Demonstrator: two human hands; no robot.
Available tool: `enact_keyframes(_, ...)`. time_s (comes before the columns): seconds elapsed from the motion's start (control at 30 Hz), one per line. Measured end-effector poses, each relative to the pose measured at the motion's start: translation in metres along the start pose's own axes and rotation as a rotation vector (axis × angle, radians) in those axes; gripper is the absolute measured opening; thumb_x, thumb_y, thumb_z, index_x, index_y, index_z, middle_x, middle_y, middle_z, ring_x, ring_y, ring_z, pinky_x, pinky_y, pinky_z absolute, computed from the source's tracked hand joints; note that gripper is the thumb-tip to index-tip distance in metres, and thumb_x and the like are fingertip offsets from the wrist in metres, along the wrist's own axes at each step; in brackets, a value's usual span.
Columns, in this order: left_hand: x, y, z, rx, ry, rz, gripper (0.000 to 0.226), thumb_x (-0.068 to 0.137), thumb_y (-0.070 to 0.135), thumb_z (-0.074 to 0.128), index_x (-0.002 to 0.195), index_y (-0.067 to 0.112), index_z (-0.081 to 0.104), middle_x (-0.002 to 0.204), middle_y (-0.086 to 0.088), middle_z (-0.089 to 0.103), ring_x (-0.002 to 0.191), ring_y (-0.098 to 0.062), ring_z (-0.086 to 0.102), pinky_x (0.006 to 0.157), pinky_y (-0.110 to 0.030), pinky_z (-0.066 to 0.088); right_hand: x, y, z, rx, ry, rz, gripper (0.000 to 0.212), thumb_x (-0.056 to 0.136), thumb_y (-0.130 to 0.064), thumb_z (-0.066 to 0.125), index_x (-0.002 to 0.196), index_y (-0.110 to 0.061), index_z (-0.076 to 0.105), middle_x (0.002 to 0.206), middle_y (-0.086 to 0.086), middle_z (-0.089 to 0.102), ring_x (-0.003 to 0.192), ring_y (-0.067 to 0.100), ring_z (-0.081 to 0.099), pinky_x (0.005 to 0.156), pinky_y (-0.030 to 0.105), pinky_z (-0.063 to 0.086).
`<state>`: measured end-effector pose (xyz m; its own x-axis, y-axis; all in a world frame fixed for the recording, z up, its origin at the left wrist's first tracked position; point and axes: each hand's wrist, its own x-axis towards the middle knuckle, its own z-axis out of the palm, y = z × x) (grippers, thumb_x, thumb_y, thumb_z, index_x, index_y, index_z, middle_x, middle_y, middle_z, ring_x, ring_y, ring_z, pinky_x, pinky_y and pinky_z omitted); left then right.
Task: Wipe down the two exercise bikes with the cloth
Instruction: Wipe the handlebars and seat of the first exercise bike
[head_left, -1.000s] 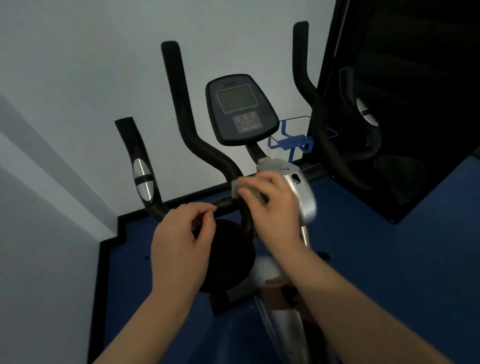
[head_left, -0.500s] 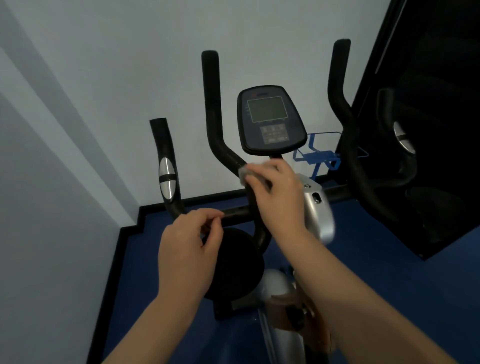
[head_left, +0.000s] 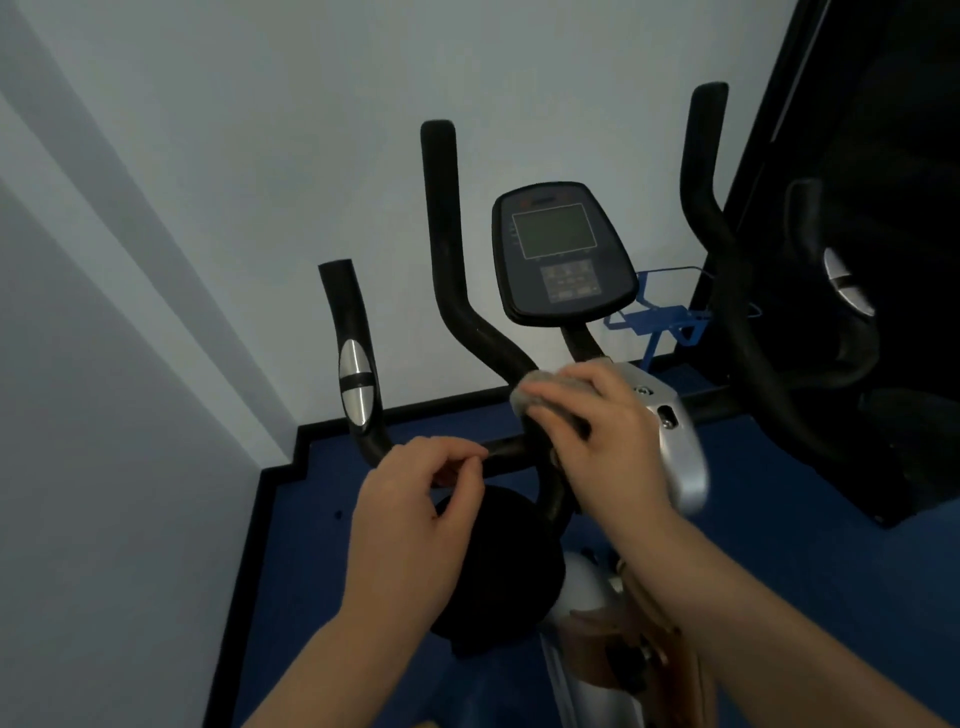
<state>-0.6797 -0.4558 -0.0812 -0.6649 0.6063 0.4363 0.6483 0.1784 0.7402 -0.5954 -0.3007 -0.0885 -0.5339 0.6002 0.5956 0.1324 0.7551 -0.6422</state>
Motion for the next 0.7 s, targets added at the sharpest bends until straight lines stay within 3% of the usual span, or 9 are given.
enact_keyframes(0.17, 0.056, -0.011, -0.027, 0.007, 0.031, 0.082, 0.017, 0.089, 0.017, 0.063, 0.091, 0.034, 0.068, 0.086, 0.019, 0.065, 0.086, 0.003, 0.06, 0.073, -0.008, 0.045, 0.062, -0.016, 0.027, -0.037, -0.091, 0.009, 0.015, 0.088, -0.015, 0.07, 0.101, -0.013, 0.076, 0.101, 0.002, 0.062, 0.098, 0.016, 0.056, 0.086, 0.031, 0.046)
enact_keyframes(0.27, 0.104, -0.023, -0.055, 0.102, 0.062, 0.141, 0.019, 0.091, 0.011, 0.063, 0.095, 0.028, 0.068, 0.093, 0.012, 0.065, 0.087, 0.01, 0.054, 0.078, -0.002, 0.037, 0.061, -0.017, 0.034, -0.056, -0.072, 0.005, 0.014, 0.087, -0.016, 0.07, 0.1, -0.017, 0.076, 0.1, -0.006, 0.059, 0.097, 0.01, 0.052, 0.081, 0.025, 0.045)
enact_keyframes(0.33, 0.135, -0.032, -0.073, 0.185, 0.074, 0.207, 0.017, 0.093, 0.012, 0.061, 0.099, 0.027, 0.068, 0.1, 0.009, 0.064, 0.092, 0.005, 0.053, 0.085, -0.006, 0.035, 0.038, -0.011, 0.024, -0.102, -0.039, -0.08, 0.013, 0.084, -0.016, 0.072, 0.095, -0.022, 0.076, 0.1, -0.02, 0.05, 0.096, 0.002, 0.045, 0.082, 0.011, 0.037)
enact_keyframes(0.4, 0.161, -0.038, -0.082, 0.247, 0.043, 0.263, 0.016, 0.095, 0.015, 0.059, 0.102, 0.026, 0.069, 0.105, 0.01, 0.062, 0.101, -0.005, 0.053, 0.089, -0.015, 0.036, 0.035, -0.005, 0.019, -0.099, -0.021, -0.121, 0.016, 0.081, -0.015, 0.074, 0.095, -0.022, 0.076, 0.099, -0.021, 0.05, 0.096, 0.0, 0.044, 0.087, 0.004, 0.033)
enact_keyframes(0.47, 0.181, -0.039, -0.078, 0.321, -0.088, 0.31, 0.015, 0.095, 0.017, 0.058, 0.103, 0.024, 0.069, 0.107, 0.009, 0.061, 0.105, -0.007, 0.051, 0.091, -0.02, 0.034, 0.054, -0.005, 0.026, -0.084, -0.043, -0.096, 0.017, 0.08, -0.014, 0.077, 0.096, -0.02, 0.077, 0.097, -0.01, 0.059, 0.095, 0.006, 0.05, 0.089, 0.009, 0.038)
enact_keyframes(0.57, 0.2, -0.04, -0.061, 0.368, -0.289, 0.336, 0.017, 0.097, 0.023, 0.055, 0.108, 0.021, 0.068, 0.112, 0.006, 0.063, 0.11, -0.011, 0.052, 0.093, -0.024, 0.035, 0.077, -0.018, 0.041, -0.014, -0.107, -0.029, 0.018, 0.081, -0.013, 0.077, 0.099, -0.016, 0.077, 0.098, -0.001, 0.063, 0.096, 0.015, 0.057, 0.087, 0.032, 0.05)
enact_keyframes(0.7, 0.219, -0.046, -0.057, 0.419, -0.483, 0.181, 0.027, 0.099, 0.041, 0.046, 0.113, 0.029, 0.066, 0.116, 0.011, 0.064, 0.107, -0.01, 0.055, 0.09, -0.03, 0.04, 0.052, -0.011, 0.029, -0.069, -0.063, -0.053, 0.02, 0.078, -0.015, 0.079, 0.097, -0.022, 0.077, 0.097, -0.011, 0.061, 0.096, 0.008, 0.056, 0.085, 0.019, 0.046)
